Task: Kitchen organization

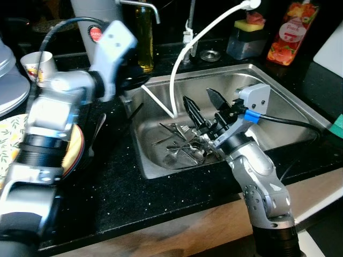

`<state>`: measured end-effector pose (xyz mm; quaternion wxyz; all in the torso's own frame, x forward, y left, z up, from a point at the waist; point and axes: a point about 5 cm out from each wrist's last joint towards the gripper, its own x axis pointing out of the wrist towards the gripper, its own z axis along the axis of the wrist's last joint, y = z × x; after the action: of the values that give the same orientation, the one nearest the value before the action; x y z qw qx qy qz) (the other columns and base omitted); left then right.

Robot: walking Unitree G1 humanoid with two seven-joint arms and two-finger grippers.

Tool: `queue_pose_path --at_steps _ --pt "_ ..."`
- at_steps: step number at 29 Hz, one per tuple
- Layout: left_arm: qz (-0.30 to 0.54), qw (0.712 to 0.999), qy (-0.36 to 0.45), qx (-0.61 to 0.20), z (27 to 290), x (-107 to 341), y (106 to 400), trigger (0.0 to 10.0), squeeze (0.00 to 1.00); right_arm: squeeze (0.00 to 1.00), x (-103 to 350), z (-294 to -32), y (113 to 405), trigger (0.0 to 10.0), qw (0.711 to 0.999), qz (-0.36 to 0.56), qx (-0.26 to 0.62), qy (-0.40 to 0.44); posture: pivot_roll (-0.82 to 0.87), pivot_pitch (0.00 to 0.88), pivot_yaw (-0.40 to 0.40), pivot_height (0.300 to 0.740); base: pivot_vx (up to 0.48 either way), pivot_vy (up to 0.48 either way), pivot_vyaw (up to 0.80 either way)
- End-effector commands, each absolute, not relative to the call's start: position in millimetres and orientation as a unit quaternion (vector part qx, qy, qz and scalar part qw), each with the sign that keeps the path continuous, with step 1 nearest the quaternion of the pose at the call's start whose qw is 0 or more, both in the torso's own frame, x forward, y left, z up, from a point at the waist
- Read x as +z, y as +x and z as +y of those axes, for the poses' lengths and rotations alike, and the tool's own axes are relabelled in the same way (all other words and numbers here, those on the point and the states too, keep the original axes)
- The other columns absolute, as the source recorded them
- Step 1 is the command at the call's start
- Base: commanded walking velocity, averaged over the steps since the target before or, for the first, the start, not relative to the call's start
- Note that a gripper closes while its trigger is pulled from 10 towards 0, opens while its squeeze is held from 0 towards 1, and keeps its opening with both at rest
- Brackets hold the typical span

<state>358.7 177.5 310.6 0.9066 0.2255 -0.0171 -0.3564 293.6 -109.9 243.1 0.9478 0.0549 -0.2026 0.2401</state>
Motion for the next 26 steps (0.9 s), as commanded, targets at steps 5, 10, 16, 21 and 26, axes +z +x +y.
queue_pose_path --at_steps 5,10,16,21,26 --pt "0.075 0.895 0.219 -0.382 213.9 299.6 346.9 10.0 0.00 0.00 244.8 -110.6 293.8 10.0 0.946 -0.202 0.249 0.056 0.13 0.064 0.010 0.740 0.000 0.000 0.00" --pt "0.157 0.861 0.227 -0.428 236.4 289.9 335.0 10.0 0.00 0.00 244.8 -110.6 294.4 10.0 0.944 -0.200 0.255 0.053 0.14 0.054 0.020 0.740 0.000 0.000 0.00" --pt "0.227 0.822 0.235 -0.467 237.8 267.4 328.7 10.0 0.00 0.00 241.9 -106.0 294.6 10.0 0.943 -0.196 0.262 0.059 0.14 0.047 0.023 0.740 0.000 0.000 0.00" --pt "0.231 0.819 0.228 -0.473 223.0 253.5 331.8 10.0 0.00 0.00 241.9 -105.2 294.7 10.0 0.942 -0.196 0.264 0.060 0.13 0.048 0.025 0.740 0.000 0.000 0.00" --pt "0.232 0.819 0.216 -0.478 212.3 246.2 335.7 10.0 0.00 0.00 240.6 -107.0 294.0 10.0 0.944 -0.193 0.262 0.058 0.12 0.053 0.029 0.740 0.000 0.000 0.00"
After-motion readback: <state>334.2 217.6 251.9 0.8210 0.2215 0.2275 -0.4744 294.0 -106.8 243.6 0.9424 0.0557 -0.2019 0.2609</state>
